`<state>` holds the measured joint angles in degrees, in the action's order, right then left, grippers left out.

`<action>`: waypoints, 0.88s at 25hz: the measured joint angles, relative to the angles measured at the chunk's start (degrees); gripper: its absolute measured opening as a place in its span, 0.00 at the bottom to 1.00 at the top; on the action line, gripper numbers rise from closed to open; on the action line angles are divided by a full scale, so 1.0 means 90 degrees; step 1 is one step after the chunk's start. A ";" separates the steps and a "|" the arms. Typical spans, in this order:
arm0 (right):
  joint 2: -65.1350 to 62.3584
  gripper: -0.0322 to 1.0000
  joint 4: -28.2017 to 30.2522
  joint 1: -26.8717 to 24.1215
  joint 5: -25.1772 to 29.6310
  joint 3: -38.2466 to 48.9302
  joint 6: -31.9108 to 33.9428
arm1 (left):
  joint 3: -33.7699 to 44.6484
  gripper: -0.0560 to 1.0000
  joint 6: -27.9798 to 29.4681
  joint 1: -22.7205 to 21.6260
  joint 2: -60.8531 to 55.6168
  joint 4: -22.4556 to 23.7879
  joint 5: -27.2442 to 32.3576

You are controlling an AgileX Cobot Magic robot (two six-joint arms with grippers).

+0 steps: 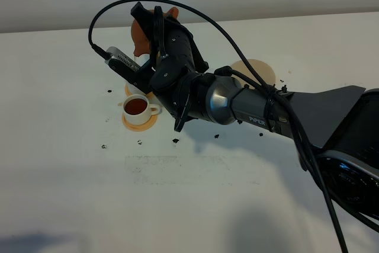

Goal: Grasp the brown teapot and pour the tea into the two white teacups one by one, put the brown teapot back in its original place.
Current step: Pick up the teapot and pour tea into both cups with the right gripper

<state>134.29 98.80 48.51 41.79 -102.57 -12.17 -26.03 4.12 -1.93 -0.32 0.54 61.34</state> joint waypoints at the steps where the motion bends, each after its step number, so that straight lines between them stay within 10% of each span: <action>1: 0.0000 0.12 0.0000 0.0000 0.0002 0.0000 0.0000 | 0.0000 0.35 0.0000 0.0000 0.0000 0.0000 0.0000; 22: 0.0000 0.12 0.0007 0.0000 0.0055 0.0000 -0.0151 | 0.0000 0.35 0.0000 0.0000 0.0000 0.0000 0.0000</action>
<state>134.29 98.86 48.51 42.28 -102.57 -13.53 -26.03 4.12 -1.93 -0.32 0.54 61.34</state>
